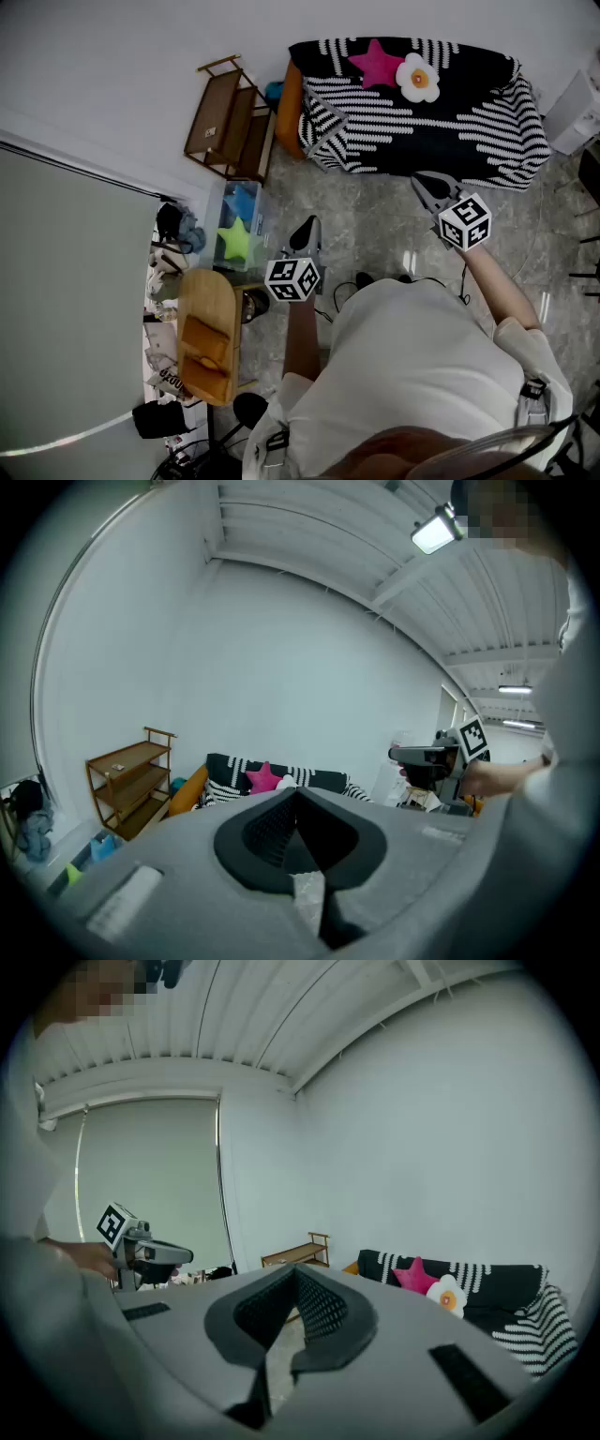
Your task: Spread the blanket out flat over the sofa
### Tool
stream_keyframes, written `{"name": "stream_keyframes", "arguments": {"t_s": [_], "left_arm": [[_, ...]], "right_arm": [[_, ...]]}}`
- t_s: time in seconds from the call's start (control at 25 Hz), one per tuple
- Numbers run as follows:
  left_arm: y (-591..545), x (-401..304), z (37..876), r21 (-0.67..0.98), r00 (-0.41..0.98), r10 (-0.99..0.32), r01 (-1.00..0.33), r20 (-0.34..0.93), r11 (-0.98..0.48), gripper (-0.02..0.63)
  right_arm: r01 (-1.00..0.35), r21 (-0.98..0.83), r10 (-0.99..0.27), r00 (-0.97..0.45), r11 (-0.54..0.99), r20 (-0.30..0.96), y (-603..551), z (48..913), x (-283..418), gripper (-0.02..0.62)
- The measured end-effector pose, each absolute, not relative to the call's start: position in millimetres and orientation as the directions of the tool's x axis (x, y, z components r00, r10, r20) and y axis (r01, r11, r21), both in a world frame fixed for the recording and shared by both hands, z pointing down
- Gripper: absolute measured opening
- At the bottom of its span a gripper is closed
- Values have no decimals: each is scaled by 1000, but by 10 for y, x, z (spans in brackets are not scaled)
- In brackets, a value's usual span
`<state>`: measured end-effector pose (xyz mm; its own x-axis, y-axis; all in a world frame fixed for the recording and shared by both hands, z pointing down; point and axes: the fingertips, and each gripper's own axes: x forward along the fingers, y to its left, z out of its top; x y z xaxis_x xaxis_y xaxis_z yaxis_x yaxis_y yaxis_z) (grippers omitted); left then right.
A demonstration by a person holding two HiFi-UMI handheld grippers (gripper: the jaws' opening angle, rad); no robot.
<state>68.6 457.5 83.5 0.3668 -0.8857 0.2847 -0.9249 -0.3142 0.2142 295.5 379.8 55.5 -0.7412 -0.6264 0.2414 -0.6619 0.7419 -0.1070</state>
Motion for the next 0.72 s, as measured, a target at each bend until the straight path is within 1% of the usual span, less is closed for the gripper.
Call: {"name": "stream_keyframes", "arguments": {"t_s": [0.72], "left_arm": [[4536, 619, 864, 232, 373, -884, -920, 281, -315, 18]], "right_arm": [[-668, -125, -631, -738, 734, 240, 3757, 567, 2844, 4]]}}
